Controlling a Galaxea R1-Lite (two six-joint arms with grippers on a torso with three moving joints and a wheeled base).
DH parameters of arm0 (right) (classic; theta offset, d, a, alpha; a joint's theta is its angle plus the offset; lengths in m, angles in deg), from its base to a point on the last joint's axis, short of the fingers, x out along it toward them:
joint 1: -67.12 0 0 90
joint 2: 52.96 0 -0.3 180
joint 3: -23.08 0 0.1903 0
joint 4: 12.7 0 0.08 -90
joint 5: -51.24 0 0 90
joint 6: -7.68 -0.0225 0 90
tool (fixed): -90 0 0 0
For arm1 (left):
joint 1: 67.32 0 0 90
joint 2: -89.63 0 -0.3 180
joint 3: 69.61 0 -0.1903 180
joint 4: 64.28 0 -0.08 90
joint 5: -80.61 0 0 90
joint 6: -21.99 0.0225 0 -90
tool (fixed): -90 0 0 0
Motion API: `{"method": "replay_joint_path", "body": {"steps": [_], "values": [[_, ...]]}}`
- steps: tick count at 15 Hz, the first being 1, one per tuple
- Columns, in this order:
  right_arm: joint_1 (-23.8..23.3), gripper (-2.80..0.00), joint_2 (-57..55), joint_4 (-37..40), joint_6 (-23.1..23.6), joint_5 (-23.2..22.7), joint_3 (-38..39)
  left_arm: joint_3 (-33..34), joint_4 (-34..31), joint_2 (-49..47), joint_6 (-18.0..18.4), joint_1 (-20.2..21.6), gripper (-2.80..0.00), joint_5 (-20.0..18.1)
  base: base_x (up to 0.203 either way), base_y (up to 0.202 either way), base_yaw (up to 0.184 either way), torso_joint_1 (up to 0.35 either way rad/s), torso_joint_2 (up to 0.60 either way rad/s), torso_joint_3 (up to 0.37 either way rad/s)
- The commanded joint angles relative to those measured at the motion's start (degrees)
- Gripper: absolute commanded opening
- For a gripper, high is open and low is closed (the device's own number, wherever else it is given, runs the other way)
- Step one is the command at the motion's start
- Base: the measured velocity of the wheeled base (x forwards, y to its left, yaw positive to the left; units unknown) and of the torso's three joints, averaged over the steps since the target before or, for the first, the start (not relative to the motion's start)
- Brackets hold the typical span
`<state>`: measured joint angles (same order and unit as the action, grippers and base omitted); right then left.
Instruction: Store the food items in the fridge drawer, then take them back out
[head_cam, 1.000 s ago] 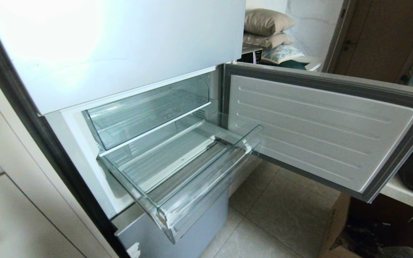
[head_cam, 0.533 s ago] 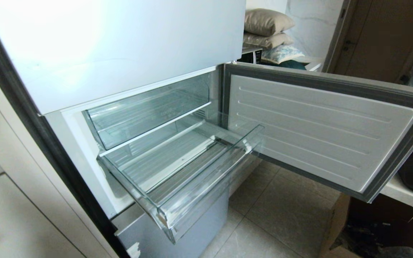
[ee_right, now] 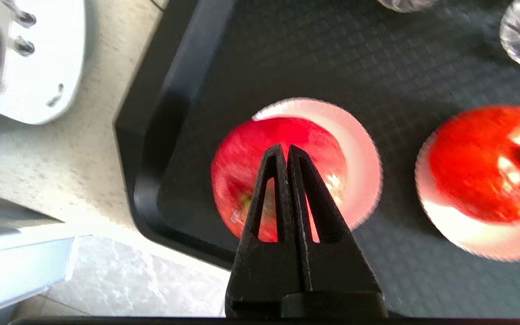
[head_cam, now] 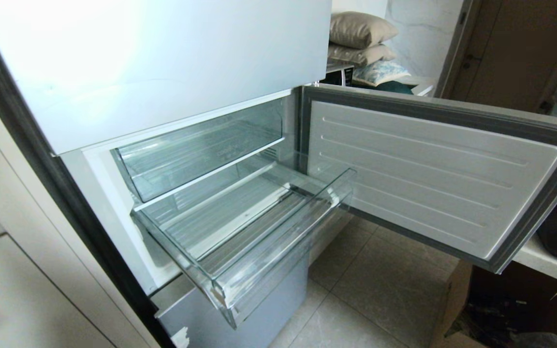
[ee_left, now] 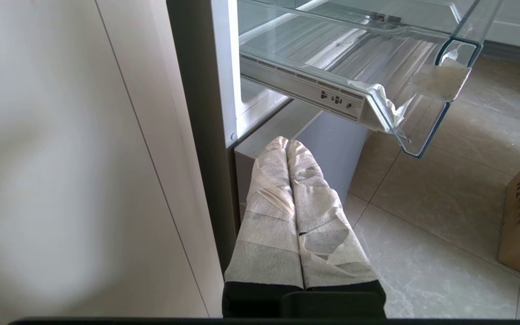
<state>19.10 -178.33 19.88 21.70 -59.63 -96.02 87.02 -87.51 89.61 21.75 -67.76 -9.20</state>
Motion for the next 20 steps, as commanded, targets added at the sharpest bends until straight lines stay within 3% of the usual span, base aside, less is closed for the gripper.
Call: {"method": "replay_joint_path", "body": {"steps": [1, 6, 20], "values": [[0.0, -2.80, -0.7, -0.1, 0.0, -1.1, 0.0, 0.0, 0.0, 0.0, 0.0, 0.0, -2.80, 0.1, 0.000, 0.000, 0.000, 0.000, 0.00, 0.000], [0.1, -2.80, -0.3, 0.1, -1.9, -5.6, 1.7, 0.0, 0.0, 0.0, 0.0, 0.0, -2.80, 0.1, 0.000, 0.000, 0.000, 0.000, 0.00, 0.000], [-0.4, -2.80, -0.2, 0.2, -1.5, -5.2, 3.5, 0.0, 0.0, 0.1, 0.0, 0.0, -2.80, 0.1, 0.000, 0.000, 0.000, 0.000, 0.00, 0.000]]}}
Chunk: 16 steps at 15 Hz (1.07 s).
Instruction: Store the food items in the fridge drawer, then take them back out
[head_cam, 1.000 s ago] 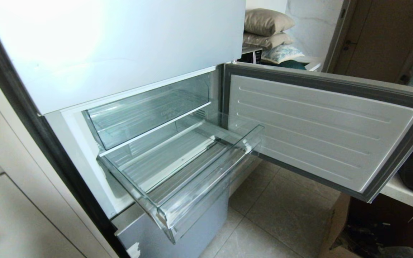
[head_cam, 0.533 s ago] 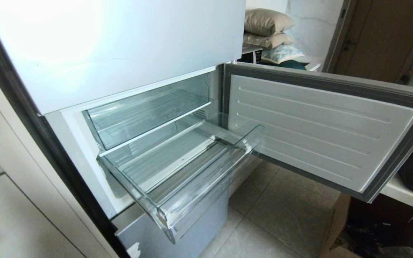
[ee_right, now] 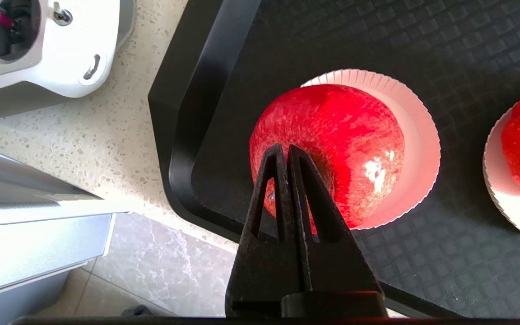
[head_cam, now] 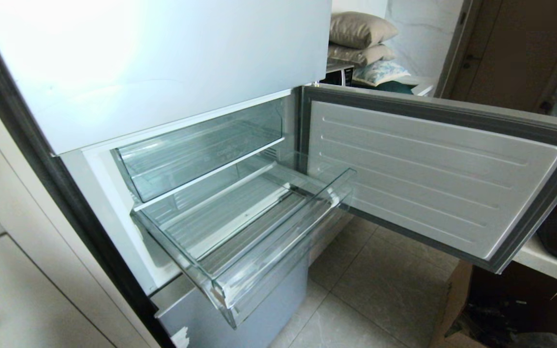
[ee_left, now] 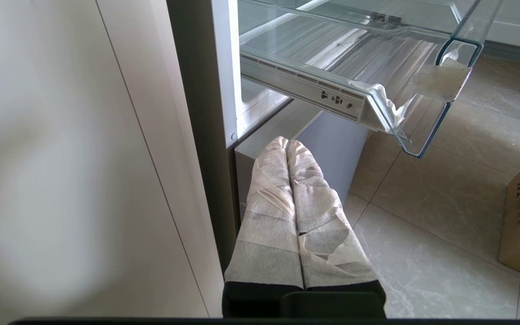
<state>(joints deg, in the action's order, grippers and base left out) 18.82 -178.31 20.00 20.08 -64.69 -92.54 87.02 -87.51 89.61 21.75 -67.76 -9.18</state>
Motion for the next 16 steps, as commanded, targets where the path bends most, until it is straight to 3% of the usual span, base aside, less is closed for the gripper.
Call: {"method": "replay_joint_path", "body": {"steps": [1, 16], "values": [[-0.2, -2.80, -0.2, 0.1, 0.1, -0.1, 0.2, 0.0, 0.0, 0.0, 0.0, 0.0, -2.80, 0.0, 0.000, 0.000, 0.000, 0.000, 0.00, 0.000], [-2.6, -2.80, -0.7, 0.0, 0.4, -0.1, 0.1, 0.0, 0.0, 0.0, 0.0, 0.0, -2.80, 0.0, 0.000, 0.000, 0.000, 0.000, 0.00, 0.000]]}}
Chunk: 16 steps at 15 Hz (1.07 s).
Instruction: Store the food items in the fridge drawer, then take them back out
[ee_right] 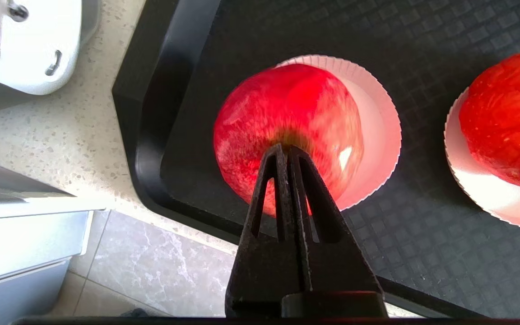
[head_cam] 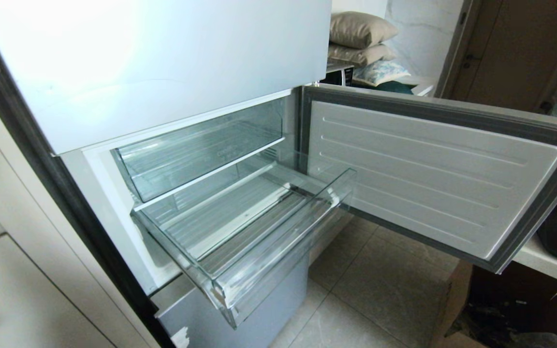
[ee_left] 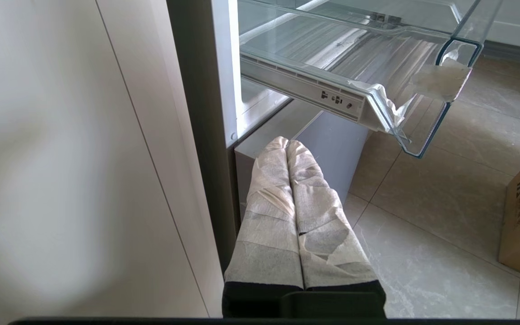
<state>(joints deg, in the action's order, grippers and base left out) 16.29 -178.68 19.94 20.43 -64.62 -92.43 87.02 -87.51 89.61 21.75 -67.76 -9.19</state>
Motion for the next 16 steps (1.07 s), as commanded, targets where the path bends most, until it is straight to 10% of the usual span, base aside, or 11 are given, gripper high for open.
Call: {"method": "replay_joint_path", "body": {"steps": [1, 16], "values": [[-0.2, -2.80, -0.7, 0.0, 0.1, -0.2, -0.1, 0.0, 0.0, 0.0, 0.0, 0.0, -2.80, 0.0, 0.000, 0.000, 0.000, 0.000, 0.00, 0.000], [-1.8, -2.80, -2.2, -0.1, -0.1, -0.5, -2.5, 0.0, 0.0, 0.0, 0.0, 0.0, -2.80, 0.0, 0.000, 0.000, 0.000, 0.000, 0.00, 0.000]]}}
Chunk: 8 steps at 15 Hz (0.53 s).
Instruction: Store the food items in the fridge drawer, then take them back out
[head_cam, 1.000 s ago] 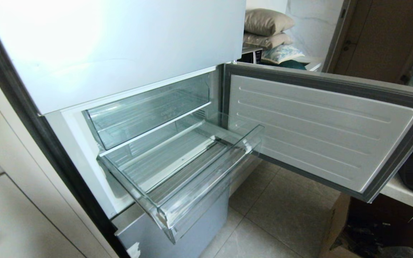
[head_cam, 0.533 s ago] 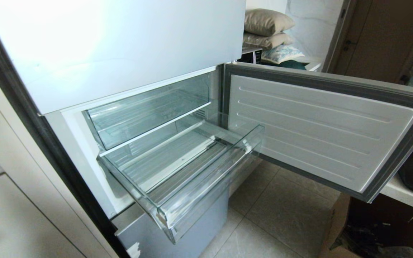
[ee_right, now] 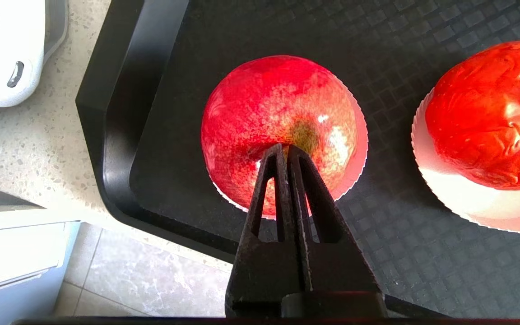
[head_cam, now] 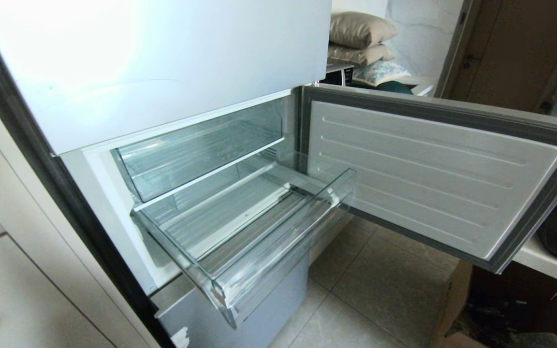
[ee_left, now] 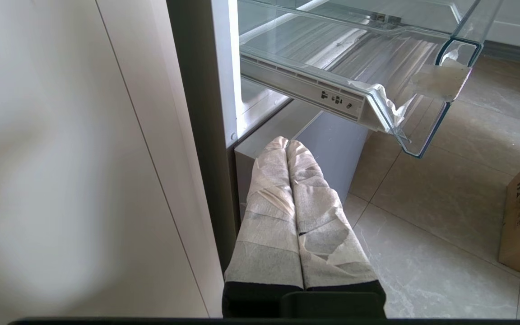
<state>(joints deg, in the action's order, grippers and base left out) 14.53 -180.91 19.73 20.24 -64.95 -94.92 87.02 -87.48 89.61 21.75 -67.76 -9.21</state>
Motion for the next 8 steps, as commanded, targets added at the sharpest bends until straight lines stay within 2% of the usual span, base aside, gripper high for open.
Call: {"method": "replay_joint_path", "body": {"steps": [1, 8], "values": [[0.0, -2.80, 0.1, 0.1, 0.0, -0.2, -0.2, 0.0, 0.0, 0.0, 0.0, 0.0, -2.80, 0.0, 0.000, 0.000, 0.000, 0.000, 0.00, 0.000], [-0.5, -2.80, -0.1, 0.0, -0.3, -0.3, -1.5, 0.0, 0.0, 0.0, 0.0, 0.0, -2.80, 0.1, 0.000, 0.000, 0.000, 0.000, 0.00, 0.000]]}}
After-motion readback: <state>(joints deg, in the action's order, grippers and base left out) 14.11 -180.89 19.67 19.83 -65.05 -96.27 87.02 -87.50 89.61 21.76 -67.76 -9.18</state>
